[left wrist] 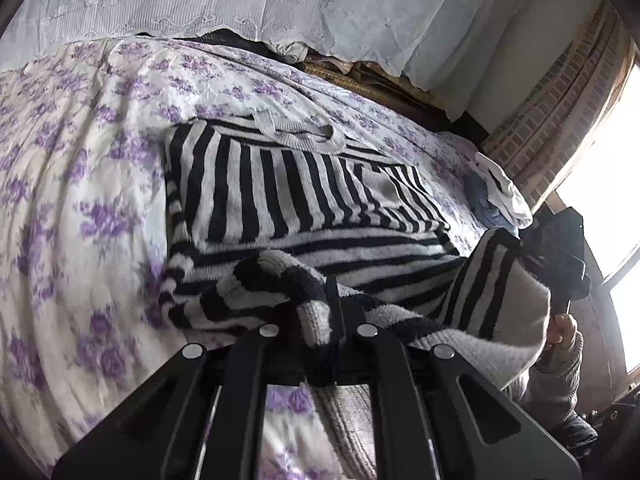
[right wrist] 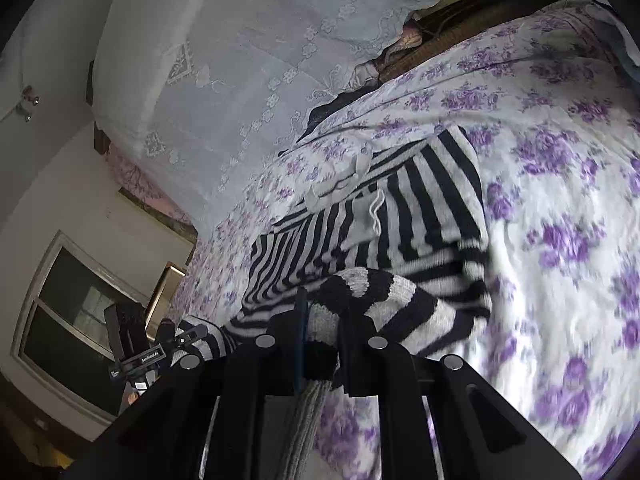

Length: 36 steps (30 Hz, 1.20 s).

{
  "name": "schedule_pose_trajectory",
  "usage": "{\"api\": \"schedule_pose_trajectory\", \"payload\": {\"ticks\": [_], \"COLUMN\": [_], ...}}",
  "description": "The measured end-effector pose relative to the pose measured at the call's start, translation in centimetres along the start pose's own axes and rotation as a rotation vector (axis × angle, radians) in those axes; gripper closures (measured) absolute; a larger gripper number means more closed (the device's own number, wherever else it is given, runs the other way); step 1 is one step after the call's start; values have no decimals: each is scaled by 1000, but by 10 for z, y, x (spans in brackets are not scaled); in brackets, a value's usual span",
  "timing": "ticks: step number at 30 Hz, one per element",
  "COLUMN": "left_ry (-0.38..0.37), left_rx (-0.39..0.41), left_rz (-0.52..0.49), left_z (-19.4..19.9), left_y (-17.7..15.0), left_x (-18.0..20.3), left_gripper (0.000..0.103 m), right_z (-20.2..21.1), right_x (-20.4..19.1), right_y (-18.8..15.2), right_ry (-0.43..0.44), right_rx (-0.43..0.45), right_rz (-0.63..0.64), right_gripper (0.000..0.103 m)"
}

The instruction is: Fold small clothes

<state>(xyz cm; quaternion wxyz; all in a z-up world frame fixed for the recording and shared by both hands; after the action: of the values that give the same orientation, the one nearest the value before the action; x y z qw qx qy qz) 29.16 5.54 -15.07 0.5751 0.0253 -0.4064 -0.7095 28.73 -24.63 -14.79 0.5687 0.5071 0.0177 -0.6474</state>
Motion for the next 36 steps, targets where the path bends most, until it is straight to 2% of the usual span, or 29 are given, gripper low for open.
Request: {"api": "schedule_pose_trajectory", "payload": {"ticks": [16,23,30,36], "left_ry": [43,88,139,100], "left_rx": [-8,-18,-29,-50], "left_rz": [26,14,44,131], "left_z": [-31,-50,-80,-110], "left_y": [53,80,109,118], "left_x": [-25,-35,-61,-91], "left_gripper": [96,96,96,96], "right_z": [-44,-70,-106,-124], "right_x": [12,22,50,86], "right_y": [55,86,115,112], "right_ry": [-42,-67,-98,-100], "right_rx": [-26,-33,-34,-54], "right_rz": [3,-12,-76,-162], "right_gripper": [89,89,89,89]}}
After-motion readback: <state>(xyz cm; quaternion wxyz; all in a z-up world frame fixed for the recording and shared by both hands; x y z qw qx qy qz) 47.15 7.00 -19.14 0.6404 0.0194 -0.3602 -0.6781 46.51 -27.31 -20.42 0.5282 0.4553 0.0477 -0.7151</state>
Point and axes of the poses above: each gripper's, at about its wrist camera, not at the fingertips, and z roughly against the way its jaws point, x to its right, y to its top, the point moved 8 cm from there along -z, roughly the way its jaws point, and after that the axes turned 2 degrees about -y, right-handed, at the moved point
